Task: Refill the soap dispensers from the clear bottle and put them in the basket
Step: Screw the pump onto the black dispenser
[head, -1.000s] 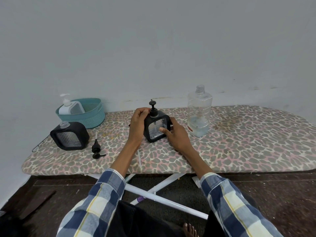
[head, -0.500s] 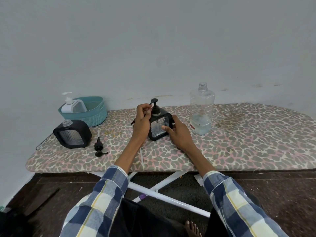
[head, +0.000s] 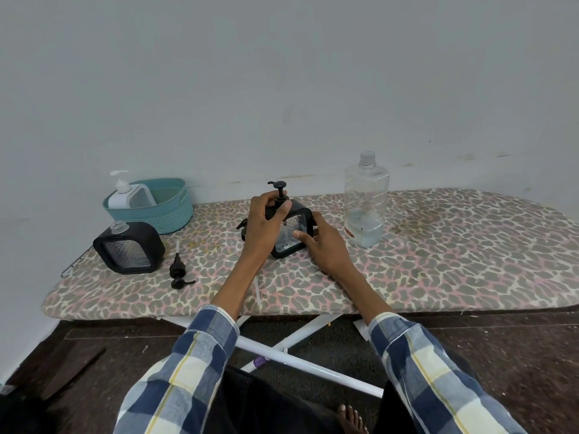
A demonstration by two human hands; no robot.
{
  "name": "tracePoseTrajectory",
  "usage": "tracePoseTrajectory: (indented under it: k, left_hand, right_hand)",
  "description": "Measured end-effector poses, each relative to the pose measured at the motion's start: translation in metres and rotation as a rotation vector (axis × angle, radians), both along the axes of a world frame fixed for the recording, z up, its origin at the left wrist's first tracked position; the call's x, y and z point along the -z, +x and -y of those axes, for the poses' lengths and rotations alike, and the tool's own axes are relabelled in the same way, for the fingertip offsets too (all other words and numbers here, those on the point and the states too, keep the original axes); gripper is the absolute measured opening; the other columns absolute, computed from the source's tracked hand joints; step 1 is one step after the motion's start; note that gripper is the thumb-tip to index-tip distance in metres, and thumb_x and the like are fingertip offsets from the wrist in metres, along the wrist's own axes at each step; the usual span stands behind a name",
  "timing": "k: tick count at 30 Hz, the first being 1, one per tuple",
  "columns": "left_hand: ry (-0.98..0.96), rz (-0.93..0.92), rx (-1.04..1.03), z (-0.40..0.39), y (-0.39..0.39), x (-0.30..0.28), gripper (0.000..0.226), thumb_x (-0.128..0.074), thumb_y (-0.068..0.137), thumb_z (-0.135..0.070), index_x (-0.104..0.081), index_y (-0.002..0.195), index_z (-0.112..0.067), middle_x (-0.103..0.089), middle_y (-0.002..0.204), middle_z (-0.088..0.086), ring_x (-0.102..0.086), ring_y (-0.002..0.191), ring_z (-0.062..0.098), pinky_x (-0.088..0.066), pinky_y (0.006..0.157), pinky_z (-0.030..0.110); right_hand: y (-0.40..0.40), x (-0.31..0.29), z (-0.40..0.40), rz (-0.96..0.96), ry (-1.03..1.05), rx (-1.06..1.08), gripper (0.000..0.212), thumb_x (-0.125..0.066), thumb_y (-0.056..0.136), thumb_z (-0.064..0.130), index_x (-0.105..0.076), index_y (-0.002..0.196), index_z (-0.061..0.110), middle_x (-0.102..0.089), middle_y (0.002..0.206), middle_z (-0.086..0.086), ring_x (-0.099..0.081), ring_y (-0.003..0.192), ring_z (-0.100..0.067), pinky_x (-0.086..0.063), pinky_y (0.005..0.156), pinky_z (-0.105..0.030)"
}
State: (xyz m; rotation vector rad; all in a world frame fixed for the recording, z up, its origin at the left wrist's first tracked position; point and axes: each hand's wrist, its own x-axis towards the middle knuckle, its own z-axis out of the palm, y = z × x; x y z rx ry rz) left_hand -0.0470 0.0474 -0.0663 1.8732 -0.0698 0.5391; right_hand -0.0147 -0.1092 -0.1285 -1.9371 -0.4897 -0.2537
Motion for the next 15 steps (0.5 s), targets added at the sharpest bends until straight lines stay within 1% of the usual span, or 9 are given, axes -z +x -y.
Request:
tracePoseTrajectory:
  k: [2,3,5,6,7,9,11,12,15]
  left_hand:
    - [-0.07,-0.014,0.021,-0.0027,-0.0015,-0.0001,0.029,-0.063,0.107,-0.031,-0.051,0.132,-0.023,-0.058,0.133,0.005,-0.06,0.126,0.013,-0.049,0.103,0.024]
    - [-0.106,-0.015,0.026,-0.0041,-0.0009,0.0003,0.025,-0.059,0.109,-0.027,-0.047,0.13,-0.021,-0.058,0.132,0.007,-0.062,0.124,0.015,-0.05,0.103,0.026]
    - [-0.177,-0.025,0.03,-0.005,-0.0016,-0.0013,0.012,-0.048,0.113,-0.017,-0.046,0.125,-0.018,-0.057,0.126,0.01,-0.063,0.117,0.02,-0.05,0.101,0.03]
    - [-0.186,-0.029,0.024,-0.0046,-0.0029,-0.0016,0.01,-0.045,0.113,-0.014,-0.049,0.121,-0.019,-0.058,0.125,0.012,-0.063,0.115,0.022,-0.05,0.1,0.032]
    - [-0.186,-0.027,0.022,-0.004,-0.0041,-0.0008,0.011,-0.043,0.113,-0.016,-0.051,0.118,-0.021,-0.06,0.125,0.013,-0.064,0.115,0.025,-0.051,0.1,0.034]
    - [-0.174,-0.003,0.044,-0.0014,-0.0069,0.001,0.01,-0.043,0.112,-0.026,-0.053,0.113,-0.024,-0.061,0.126,0.016,-0.065,0.118,0.029,-0.053,0.104,0.039]
    - [-0.167,0.005,0.059,0.002,-0.0092,0.0013,0.02,-0.05,0.111,-0.041,-0.055,0.114,-0.022,-0.064,0.124,0.015,-0.065,0.117,0.028,-0.053,0.106,0.041]
    - [-0.159,0.004,0.058,0.0031,-0.0101,0.0008,0.026,-0.056,0.108,-0.045,-0.057,0.116,-0.021,-0.066,0.123,0.011,-0.066,0.117,0.023,-0.053,0.105,0.038]
    - [-0.075,0.009,0.0,0.005,-0.0087,-0.0003,0.033,-0.074,0.098,-0.047,-0.06,0.117,-0.024,-0.068,0.123,-0.001,-0.065,0.116,0.009,-0.05,0.097,0.019]
  right_hand:
    - [-0.0003,-0.0005,0.0003,-0.007,0.008,-0.004,0.047,-0.067,0.102,0.04,-0.053,0.142,0.021,-0.072,0.118,0.0,-0.068,0.096,-0.018,-0.05,0.074,-0.031]
    - [-0.0002,-0.0005,0.0003,-0.013,0.01,-0.006,0.047,-0.067,0.102,0.04,-0.052,0.143,0.022,-0.072,0.12,0.0,-0.068,0.098,-0.019,-0.051,0.077,-0.033]
    - [-0.0002,-0.0007,0.0006,-0.025,0.012,-0.008,0.048,-0.067,0.102,0.041,-0.052,0.144,0.022,-0.071,0.122,0.001,-0.068,0.1,-0.018,-0.051,0.078,-0.032]
    - [-0.0005,-0.0008,0.0006,-0.026,0.014,-0.01,0.048,-0.067,0.102,0.041,-0.052,0.144,0.022,-0.071,0.122,0.001,-0.068,0.098,-0.017,-0.05,0.077,-0.031]
    - [-0.0005,-0.0004,0.0003,-0.023,0.015,-0.011,0.047,-0.067,0.103,0.041,-0.052,0.143,0.022,-0.071,0.12,0.001,-0.067,0.096,-0.017,-0.049,0.076,-0.031]
    - [-0.001,-0.0004,0.0001,-0.02,0.016,-0.013,0.046,-0.067,0.103,0.04,-0.053,0.142,0.021,-0.071,0.12,0.001,-0.068,0.096,-0.017,-0.052,0.078,-0.033]
    - [-0.0014,-0.0009,0.0004,-0.02,0.019,-0.01,0.046,-0.067,0.103,0.041,-0.053,0.142,0.02,-0.072,0.121,0.0,-0.068,0.1,-0.019,-0.055,0.081,-0.035]
    - [-0.0016,-0.0012,0.0003,-0.017,0.019,-0.009,0.046,-0.067,0.103,0.041,-0.053,0.142,0.02,-0.072,0.121,0.0,-0.069,0.1,-0.019,-0.054,0.08,-0.035]
    - [-0.0019,-0.0013,-0.0001,-0.014,0.009,-0.005,0.045,-0.067,0.103,0.041,-0.053,0.14,0.021,-0.071,0.113,0.001,-0.066,0.09,-0.017,-0.047,0.072,-0.031]
